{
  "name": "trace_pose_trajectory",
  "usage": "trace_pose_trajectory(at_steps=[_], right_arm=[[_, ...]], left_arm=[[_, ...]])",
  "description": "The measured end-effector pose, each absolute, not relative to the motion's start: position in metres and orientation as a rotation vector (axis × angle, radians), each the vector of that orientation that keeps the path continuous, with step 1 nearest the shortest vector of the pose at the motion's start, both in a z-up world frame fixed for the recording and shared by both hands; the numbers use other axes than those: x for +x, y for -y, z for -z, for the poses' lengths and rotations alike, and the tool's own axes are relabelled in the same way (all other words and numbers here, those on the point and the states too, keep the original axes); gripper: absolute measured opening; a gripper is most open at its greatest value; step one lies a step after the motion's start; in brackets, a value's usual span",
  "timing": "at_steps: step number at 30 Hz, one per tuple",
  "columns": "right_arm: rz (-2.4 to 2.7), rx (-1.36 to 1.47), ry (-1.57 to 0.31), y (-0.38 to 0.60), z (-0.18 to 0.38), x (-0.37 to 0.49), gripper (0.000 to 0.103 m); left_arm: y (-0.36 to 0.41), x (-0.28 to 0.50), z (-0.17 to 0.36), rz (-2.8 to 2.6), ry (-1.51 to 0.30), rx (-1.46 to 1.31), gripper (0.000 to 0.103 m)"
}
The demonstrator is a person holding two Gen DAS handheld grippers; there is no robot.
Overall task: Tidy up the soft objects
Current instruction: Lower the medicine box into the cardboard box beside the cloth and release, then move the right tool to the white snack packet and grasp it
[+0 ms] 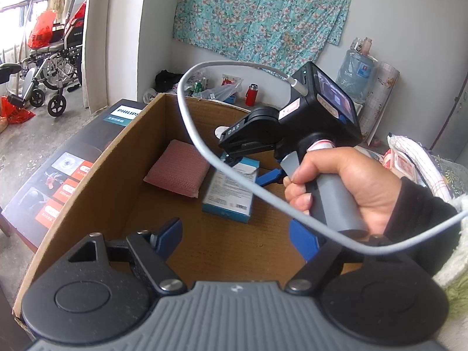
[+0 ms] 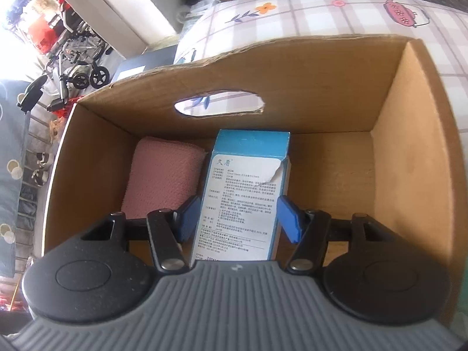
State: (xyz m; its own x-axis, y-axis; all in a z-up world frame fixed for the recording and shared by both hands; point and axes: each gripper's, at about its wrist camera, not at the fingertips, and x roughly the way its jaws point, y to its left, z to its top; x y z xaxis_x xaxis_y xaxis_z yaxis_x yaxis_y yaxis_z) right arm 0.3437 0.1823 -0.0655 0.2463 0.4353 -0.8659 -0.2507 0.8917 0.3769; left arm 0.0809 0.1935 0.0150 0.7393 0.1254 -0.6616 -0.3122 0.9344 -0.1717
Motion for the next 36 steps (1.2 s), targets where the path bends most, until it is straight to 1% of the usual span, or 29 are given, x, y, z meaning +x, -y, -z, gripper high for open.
trace_pose_trajectory(at_steps=[2, 10, 13, 20, 27, 36], right_arm=[[-0.484, 0.194, -1.252, -0.185, 0.069, 0.344, 0.059], [-0.509, 0.240, -1.210, -0.188, 0.070, 0.343, 0.060], [-0.527, 0.285, -1.201, -0.179, 0.066, 0.342, 0.059], [-0.627, 0.348, -1.115, -0.145, 0.024, 0.326, 0.059], [-0.705, 0.400, -1.016, -0.073, -0.019, 0.303, 0.059], [-0.615, 0.427, -0.926, 0.069, -0.042, 0.288, 0.059]], left_arm=[[-0.194, 0.081, -0.014, -0.247, -0.703, -0.286, 0.082], [-0.195, 0.080, -0.013, -0.260, -0.709, -0.291, 0.082], [-0.194, 0.080, -0.014, -0.263, -0.707, -0.290, 0.084], [-0.179, 0.079, -0.019, -0.247, -0.703, -0.256, 0.087], [-0.153, 0.082, -0.025, -0.201, -0.694, -0.205, 0.088], [-0.088, 0.118, -0.042, -0.075, -0.690, -0.053, 0.088]])
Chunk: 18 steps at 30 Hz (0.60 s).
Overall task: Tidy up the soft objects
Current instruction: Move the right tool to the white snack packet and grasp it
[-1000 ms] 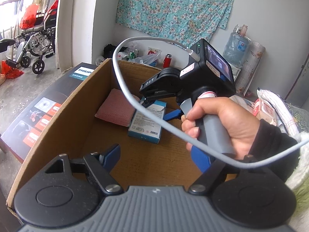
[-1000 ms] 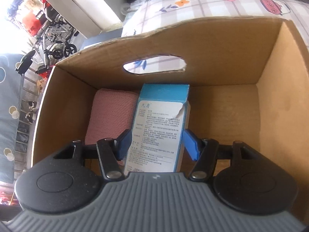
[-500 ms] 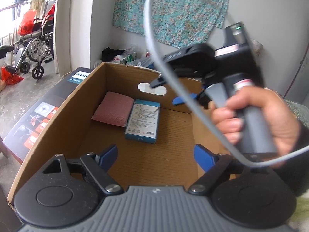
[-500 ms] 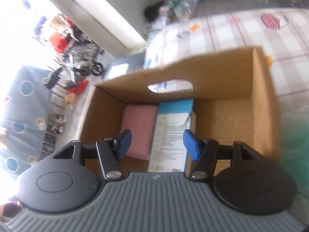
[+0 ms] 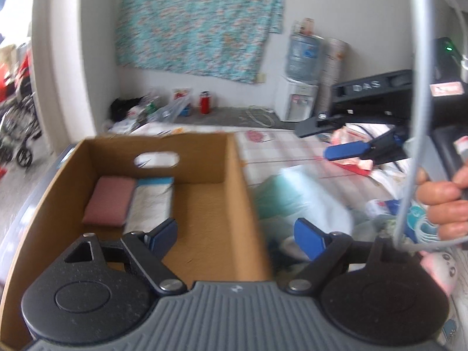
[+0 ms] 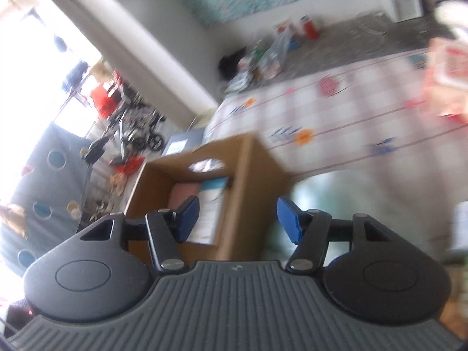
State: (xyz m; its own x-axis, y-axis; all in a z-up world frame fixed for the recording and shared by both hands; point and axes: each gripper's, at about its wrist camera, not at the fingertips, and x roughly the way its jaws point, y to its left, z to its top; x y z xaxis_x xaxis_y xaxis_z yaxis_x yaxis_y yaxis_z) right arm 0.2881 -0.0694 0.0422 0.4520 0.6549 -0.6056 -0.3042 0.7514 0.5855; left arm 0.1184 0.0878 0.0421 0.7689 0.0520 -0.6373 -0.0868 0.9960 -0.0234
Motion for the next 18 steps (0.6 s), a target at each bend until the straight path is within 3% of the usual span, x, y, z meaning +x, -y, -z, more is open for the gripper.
trace_pose_trajectory(at_steps=[10, 18], right_arm=[[-0.362, 0.541, -0.802, 0.258, -0.040, 0.308, 0.059], [-0.183, 0.534, -0.854, 0.358, 0.006, 0.334, 0.059]], left_arm=[[-0.002, 0.206, -0.054, 0.079, -0.702, 0.101, 0.088], [0.078, 0.283, -0.016, 0.228, -0.853, 0.047, 0.082]])
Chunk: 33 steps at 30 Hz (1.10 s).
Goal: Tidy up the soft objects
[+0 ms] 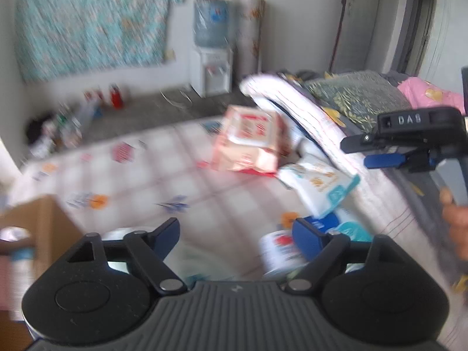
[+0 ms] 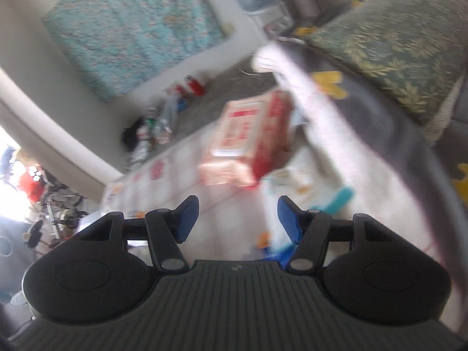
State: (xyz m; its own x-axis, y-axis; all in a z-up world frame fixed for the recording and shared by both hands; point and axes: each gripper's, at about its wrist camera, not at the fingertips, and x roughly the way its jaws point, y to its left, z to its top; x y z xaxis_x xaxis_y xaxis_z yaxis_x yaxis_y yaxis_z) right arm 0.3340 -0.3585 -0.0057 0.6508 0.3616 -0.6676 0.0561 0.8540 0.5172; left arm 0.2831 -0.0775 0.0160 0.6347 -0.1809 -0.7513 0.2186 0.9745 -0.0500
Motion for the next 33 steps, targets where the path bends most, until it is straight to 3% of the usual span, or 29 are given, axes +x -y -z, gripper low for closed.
trace_pose_trajectory(at_steps=[6, 13, 19, 23, 24, 27, 33], right_arm=[[-0.162, 0.581, -0.928, 0.386, 0.045, 0.376, 0.055], [-0.144, 0.555, -1.001, 0.392, 0.076, 0.419, 0.043], [-0.132, 0.537, -1.053, 0.392, 0.097, 0.441, 0.042], [-0.155, 0.553, -1.085, 0.387, 0.110, 0.449, 0.041], [-0.160, 0.558, -1.090, 0.387, 0.113, 0.450, 0.039], [-0.173, 0.577, -1.091, 0.384, 0.115, 0.440, 0.024], [-0.201, 0.641, -1.050, 0.386, 0.106, 0.423, 0.016]], left_arm=[[0.102, 0.345, 0.023, 0.295, -1.028, -0.162, 0.064], [0.122, 0.404, 0.064, 0.301, -1.165, -0.401, 0.055], [0.135, 0.432, 0.089, 0.272, -1.254, -0.483, 0.054], [0.138, 0.440, 0.101, 0.263, -1.288, -0.540, 0.041], [0.139, 0.441, 0.101, 0.268, -1.287, -0.546, 0.033], [0.145, 0.439, 0.095, 0.277, -1.273, -0.523, 0.025], [0.147, 0.422, 0.071, 0.311, -1.229, -0.491, 0.021]])
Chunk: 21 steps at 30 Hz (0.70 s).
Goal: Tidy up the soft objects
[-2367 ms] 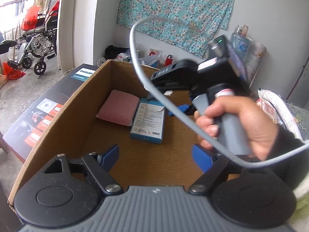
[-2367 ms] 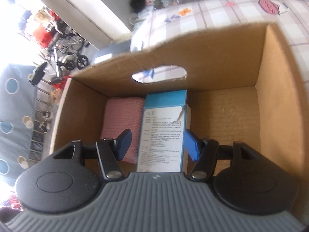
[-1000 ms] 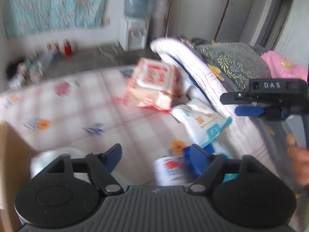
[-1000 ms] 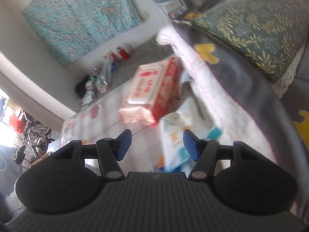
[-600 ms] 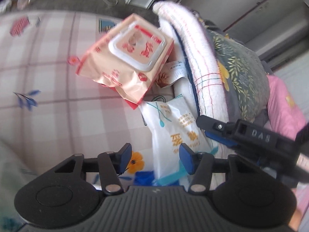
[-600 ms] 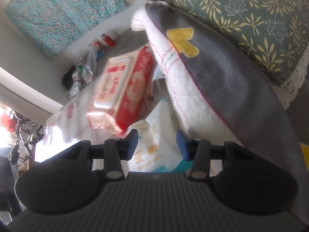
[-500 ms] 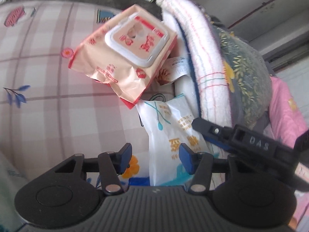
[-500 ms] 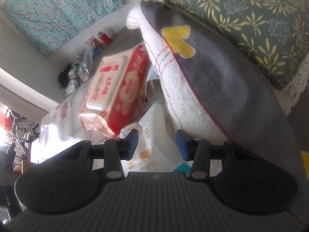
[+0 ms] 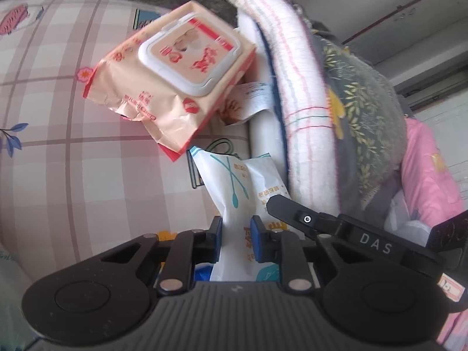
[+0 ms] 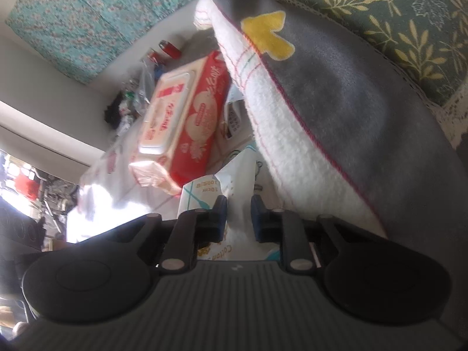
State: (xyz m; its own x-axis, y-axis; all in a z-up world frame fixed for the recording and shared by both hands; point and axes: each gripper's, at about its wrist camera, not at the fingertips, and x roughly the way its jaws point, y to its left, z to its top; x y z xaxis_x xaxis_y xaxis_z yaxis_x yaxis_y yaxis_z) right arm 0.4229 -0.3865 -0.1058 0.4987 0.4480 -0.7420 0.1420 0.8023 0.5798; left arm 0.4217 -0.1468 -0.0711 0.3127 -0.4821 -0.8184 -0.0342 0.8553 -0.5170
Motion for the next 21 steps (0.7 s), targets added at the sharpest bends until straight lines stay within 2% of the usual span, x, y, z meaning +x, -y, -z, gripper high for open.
trace_pose_trajectory(at_steps=[10, 16, 21], right_arm=[[-0.288, 0.678, -0.931, 0.371, 0.029, 0.364, 0.016], [-0.398, 0.676, -0.866, 0.328, -0.019, 0.331, 0.018], [-0.509, 0.673, -0.853, 0.272, -0.046, 0.313, 0.019]], left_arm=[[0.112, 0.357, -0.010, 0.391, -1.082, -0.485, 0.019], [0.055, 0.304, -0.057, 0.380, -0.971, -0.485, 0.019], [-0.007, 0.262, -0.075, 0.315, -0.895, -0.511, 0.019]])
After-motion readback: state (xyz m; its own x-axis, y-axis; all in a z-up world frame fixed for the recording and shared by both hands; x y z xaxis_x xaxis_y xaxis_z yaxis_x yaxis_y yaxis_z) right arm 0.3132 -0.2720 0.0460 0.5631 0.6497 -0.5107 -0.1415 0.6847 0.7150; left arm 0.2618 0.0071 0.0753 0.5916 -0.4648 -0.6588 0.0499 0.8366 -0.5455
